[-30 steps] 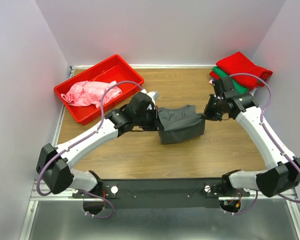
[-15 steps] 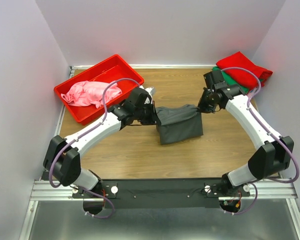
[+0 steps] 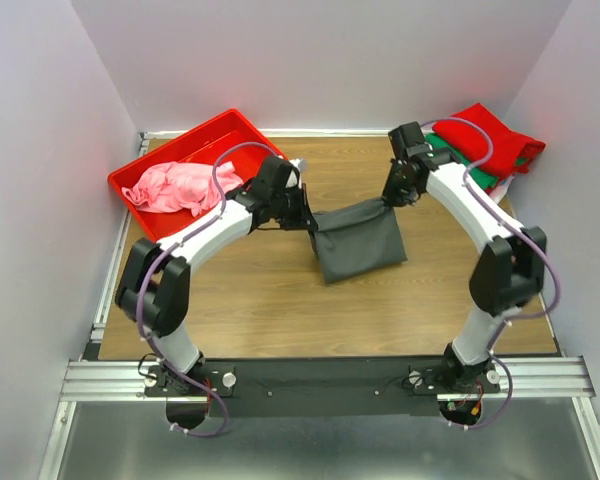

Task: Fold and stack the t-shirts
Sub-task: Fold the tshirt

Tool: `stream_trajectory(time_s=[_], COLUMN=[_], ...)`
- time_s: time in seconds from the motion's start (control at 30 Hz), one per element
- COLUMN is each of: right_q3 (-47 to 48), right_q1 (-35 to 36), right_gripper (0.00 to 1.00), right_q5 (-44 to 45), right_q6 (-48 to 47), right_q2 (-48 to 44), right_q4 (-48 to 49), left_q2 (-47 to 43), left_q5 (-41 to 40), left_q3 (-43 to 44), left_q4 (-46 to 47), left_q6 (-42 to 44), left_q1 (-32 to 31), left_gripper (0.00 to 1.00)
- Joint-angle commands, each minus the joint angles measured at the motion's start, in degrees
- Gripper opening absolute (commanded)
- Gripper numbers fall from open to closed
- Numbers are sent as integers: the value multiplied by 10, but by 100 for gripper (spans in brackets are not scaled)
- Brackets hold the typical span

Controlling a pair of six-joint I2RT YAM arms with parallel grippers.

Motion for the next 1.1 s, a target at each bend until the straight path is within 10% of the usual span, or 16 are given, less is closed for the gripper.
stream_trajectory(time_s=[0.0, 0.07, 0.13, 0.2, 0.23, 0.3, 1.07], right_q3=[88, 134, 201, 238, 263, 276, -30], right_q1=[-14, -18, -28, -40, -42, -43, -184], right_gripper=[1, 3, 13, 61, 85, 100, 100], right_q5=[30, 24, 16, -20, -33, -42, -315], right_q6=[-35, -43, -43, -42, -43, -51, -211], right_q2=[103, 146, 189, 235, 243, 249, 96], right_q4=[42, 47, 49, 49, 49, 49, 174], left_q2=[67, 98, 142, 185, 199, 218, 156], left_q5=[23, 25, 22, 12, 11, 1, 39], left_q3=[58, 86, 135, 178, 229, 275, 81], left_q4=[8, 17, 25, 12, -2, -46, 17], left_q6=[33, 43, 50, 65, 75, 100, 83], left_q1=[34, 47, 63, 75, 78, 78, 72], left_gripper=[0, 7, 61, 98, 98, 98, 97])
